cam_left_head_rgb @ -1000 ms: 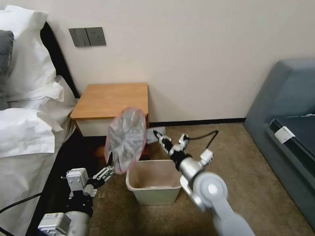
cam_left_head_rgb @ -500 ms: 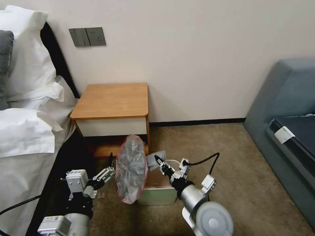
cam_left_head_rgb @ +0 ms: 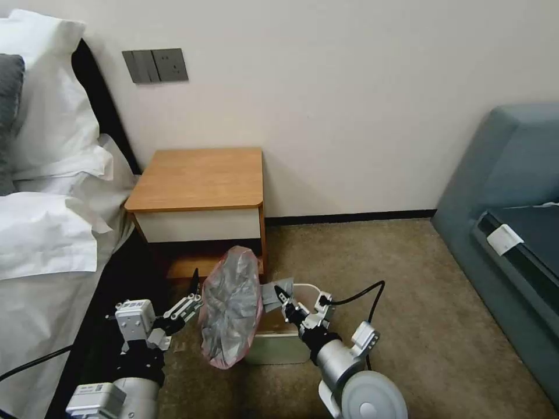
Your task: Pick up the garbage bag from the table and place it over the trash can.
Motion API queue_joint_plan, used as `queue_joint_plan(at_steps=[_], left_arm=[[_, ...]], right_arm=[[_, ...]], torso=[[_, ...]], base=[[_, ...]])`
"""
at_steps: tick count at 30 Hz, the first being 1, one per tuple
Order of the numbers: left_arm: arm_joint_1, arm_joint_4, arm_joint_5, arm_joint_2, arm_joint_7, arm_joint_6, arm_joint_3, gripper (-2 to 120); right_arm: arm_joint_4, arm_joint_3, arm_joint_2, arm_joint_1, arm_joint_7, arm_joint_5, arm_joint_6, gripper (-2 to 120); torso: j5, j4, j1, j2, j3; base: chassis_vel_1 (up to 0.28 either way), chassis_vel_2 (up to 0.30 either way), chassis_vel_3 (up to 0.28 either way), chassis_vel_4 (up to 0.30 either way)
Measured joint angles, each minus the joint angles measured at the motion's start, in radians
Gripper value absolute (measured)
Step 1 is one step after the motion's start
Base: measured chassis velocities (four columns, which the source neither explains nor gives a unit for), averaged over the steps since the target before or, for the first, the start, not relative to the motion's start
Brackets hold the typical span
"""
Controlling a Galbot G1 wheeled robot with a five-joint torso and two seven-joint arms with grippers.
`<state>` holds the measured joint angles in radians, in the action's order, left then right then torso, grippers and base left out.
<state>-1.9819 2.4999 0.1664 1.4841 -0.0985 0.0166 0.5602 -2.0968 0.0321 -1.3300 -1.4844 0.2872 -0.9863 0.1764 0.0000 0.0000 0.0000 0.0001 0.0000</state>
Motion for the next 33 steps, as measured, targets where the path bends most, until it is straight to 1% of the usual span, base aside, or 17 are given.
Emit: queue_joint_plan(at_steps=[3,4,5,7,8,11,12,14,15,17,18,21,22,23,25,28,33], left_arm=[[0.002,0.000,-0.001,0.002,0.000,-0.002,0.000,100],[0.002,0.000,-0.001,0.002,0.000,-0.002,0.000,100],[0.003,0.000,-0.001,0.003,0.000,-0.003,-0.001,100],[0.007,0.000,-0.002,0.005,-0.001,-0.006,-0.004,100],[0.007,0.000,-0.002,0.005,-0.001,-0.006,-0.004,100],[0.017,0.000,-0.002,0.004,-0.002,-0.008,-0.006,100],[0.017,0.000,-0.002,0.004,-0.002,-0.008,-0.006,100],[0.025,0.000,-0.002,0.002,-0.002,-0.008,-0.007,100],[0.025,0.000,-0.002,0.002,-0.002,-0.008,-0.007,100],[0.032,0.000,-0.001,0.002,-0.002,-0.010,-0.007,100],[0.032,0.000,-0.001,0.002,-0.002,-0.010,-0.007,100],[0.038,0.000,0.001,-0.001,-0.002,-0.011,-0.008,100],[0.038,0.000,0.001,-0.001,-0.002,-0.011,-0.008,100],[0.040,0.000,0.001,-0.003,-0.002,-0.011,-0.008,100],[0.045,0.000,0.005,-0.004,-0.002,-0.011,-0.007,100],[0.050,0.000,0.007,-0.006,-0.002,-0.011,-0.006,100],[0.050,0.000,0.007,-0.007,-0.002,-0.007,-0.011,100]], right_arm=[[-0.010,-0.003,0.005,0.003,0.034,0.006,0.004,18],[-0.010,-0.003,0.005,0.003,0.034,0.006,0.004,18],[-0.014,-0.002,0.008,0.004,0.043,0.005,0.011,21],[-0.027,-0.002,0.014,0.007,0.081,0.002,0.036,30],[-0.027,-0.002,0.014,0.007,0.081,0.002,0.036,30],[-0.038,-0.004,0.021,0.012,0.128,0.007,0.062,45],[-0.038,-0.004,0.021,0.012,0.128,0.007,0.062,45],[-0.039,-0.005,0.029,0.028,0.167,0.016,0.068,55],[-0.039,-0.005,0.029,0.028,0.167,0.016,0.068,55],[-0.040,-0.005,0.035,0.042,0.201,0.019,0.075,67],[-0.040,-0.005,0.035,0.042,0.201,0.019,0.075,67],[-0.051,-0.002,0.035,0.050,0.248,0.014,0.103,82],[-0.051,-0.002,0.035,0.050,0.248,0.014,0.103,82],[-0.059,0.000,0.035,0.051,0.265,0.010,0.117,89],[-0.076,0.005,0.040,0.049,0.279,0.007,0.134,96],[-0.096,0.010,0.048,0.043,0.288,0.003,0.142,100],[-0.133,0.036,0.058,0.033,0.285,-0.011,0.143,100]], torso=[[0.0000,0.0000,0.000,0.000,0.000],[0.0000,0.0000,0.000,0.000,0.000],[0.0000,0.0000,0.000,0.000,0.000],[0.0000,0.0000,0.000,0.000,0.000],[0.0000,0.0000,0.000,0.000,0.000],[0.0000,0.0000,0.000,0.000,0.000],[0.0000,0.0000,0.000,0.000,0.000],[0.0000,0.0000,0.000,0.000,0.000],[0.0000,0.0000,0.000,0.000,0.000],[0.0000,0.0000,0.000,0.000,0.000],[0.0000,0.0000,0.000,0.000,0.000],[0.0000,0.0000,0.000,0.000,0.000],[0.0000,0.0000,0.000,0.000,0.000],[0.0000,0.0000,0.000,0.000,0.000],[0.0001,0.0000,0.000,0.000,0.000],[0.0001,0.0000,0.000,0.000,0.000],[0.0000,0.0000,0.000,0.000,0.000]], base=[[0.000,0.000,0.000,0.000],[0.000,0.000,0.000,0.000],[0.000,0.000,0.000,0.000],[0.000,0.000,0.000,0.000],[0.000,0.000,0.000,0.000],[0.000,0.000,0.000,0.000],[0.000,0.000,0.000,0.000],[0.000,0.000,0.000,0.000],[0.000,0.000,0.000,0.000],[0.000,0.000,0.000,0.000],[0.000,0.000,0.000,0.000],[0.000,0.000,0.000,0.000],[0.000,0.000,0.000,0.000],[0.000,0.000,0.000,0.000],[0.000,0.000,0.000,0.000],[0.000,0.000,0.000,0.000],[0.000,0.000,0.000,0.000]])
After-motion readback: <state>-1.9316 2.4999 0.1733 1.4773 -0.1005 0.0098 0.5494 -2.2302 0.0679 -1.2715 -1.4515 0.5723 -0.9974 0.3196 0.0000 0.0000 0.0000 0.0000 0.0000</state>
